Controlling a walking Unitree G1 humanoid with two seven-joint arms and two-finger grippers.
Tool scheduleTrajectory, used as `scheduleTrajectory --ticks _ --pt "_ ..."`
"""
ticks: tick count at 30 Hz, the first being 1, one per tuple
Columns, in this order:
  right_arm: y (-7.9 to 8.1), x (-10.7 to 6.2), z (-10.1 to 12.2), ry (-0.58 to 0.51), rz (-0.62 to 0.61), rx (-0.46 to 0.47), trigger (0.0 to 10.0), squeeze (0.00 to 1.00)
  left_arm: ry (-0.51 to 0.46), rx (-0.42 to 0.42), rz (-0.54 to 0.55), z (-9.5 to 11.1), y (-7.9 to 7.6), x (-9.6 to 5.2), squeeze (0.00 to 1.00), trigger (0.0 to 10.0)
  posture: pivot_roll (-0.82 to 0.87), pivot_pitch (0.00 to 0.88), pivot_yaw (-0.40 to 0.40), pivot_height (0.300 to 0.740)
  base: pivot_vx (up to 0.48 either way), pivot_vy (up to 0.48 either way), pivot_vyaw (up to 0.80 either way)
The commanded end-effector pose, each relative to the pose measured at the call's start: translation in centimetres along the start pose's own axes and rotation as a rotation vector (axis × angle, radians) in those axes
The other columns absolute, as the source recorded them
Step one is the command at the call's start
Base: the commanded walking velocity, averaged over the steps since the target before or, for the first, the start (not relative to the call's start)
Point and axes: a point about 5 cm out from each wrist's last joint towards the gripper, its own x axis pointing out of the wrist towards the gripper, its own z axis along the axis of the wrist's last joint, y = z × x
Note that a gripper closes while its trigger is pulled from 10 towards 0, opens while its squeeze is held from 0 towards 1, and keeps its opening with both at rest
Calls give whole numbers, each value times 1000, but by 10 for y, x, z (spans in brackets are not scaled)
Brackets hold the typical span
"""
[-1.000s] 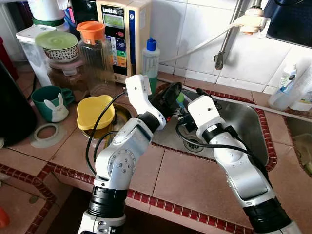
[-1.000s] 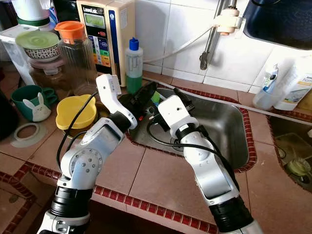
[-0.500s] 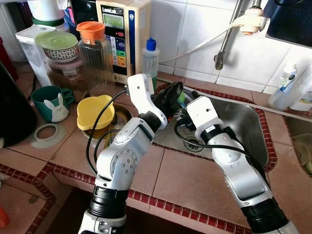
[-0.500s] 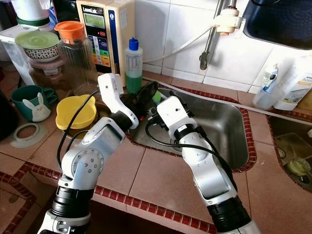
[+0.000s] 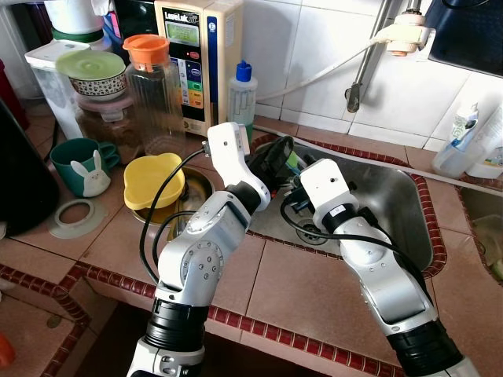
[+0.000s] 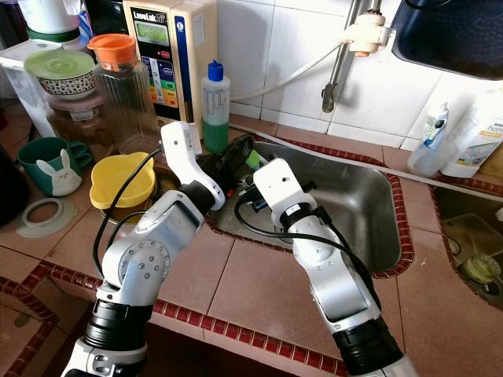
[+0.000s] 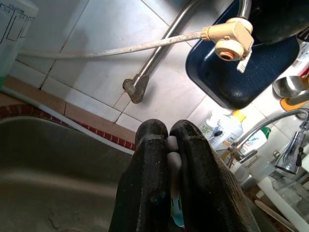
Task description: Kitchen organization
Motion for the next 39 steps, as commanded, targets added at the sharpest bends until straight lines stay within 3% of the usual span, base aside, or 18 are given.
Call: scheduleTrajectory --ticks 1,4,5,6,9,10,11,14,15,16,17,39 --pt "-29 0 13 -63 -120 -26 4235 0 78 -4 168 -15 25 -4 0 10000 71 8 -18 740 0 0 0" --pt "-30 0 13 -64 -117 -26 4431 0 83 -3 173 -17 25 -4 0 10000 71 8 -17 740 0 0 0" --pt "-29 0 13 -65 -111 -26 0 0 89 -2 176 -18 25 -4 0 10000 71 7 -18 740 0 0 0" --pt "-29 0 13 -65 -110 -26 1294 0 92 -3 178 -19 25 -4 0 10000 70 8 -18 740 0 0 0" --pt "-29 0 13 -66 -107 -26 1098 0 109 -6 183 -22 25 -5 0 10000 70 7 -19 740 0 0 0" --pt "-28 0 13 -62 -105 -30 4000 0 108 -6 191 -23 26 -5 0 10000 71 6 -18 740 0 0 0" --pt "-28 0 12 -59 -104 -29 10000 0 112 -15 199 -24 27 -6 0 10000 69 7 -18 740 0 0 0" --pt "-28 0 12 -59 -103 -30 10000 0 131 -31 222 -27 30 -7 0 10000 69 8 -18 740 0 0 0" --pt "-28 0 12 -60 -102 -30 10000 0 132 -46 235 -28 32 -7 490 10000 69 8 -18 740 0 0 0" --pt "-28 0 12 -60 -102 -30 10000 0 132 -46 235 -28 32 -7 490 10000 69 8 -18 740 0 0 0" --pt "-28 0 12 -60 -102 -31 10000 0 133 -53 236 -28 32 -8 969 10000 69 8 -17 740 0 0 0" --pt "-36 1 8 -54 -127 -34 10000 0 129 -123 236 -30 31 -10 1000 10000 73 13 -15 740 0 0 0"
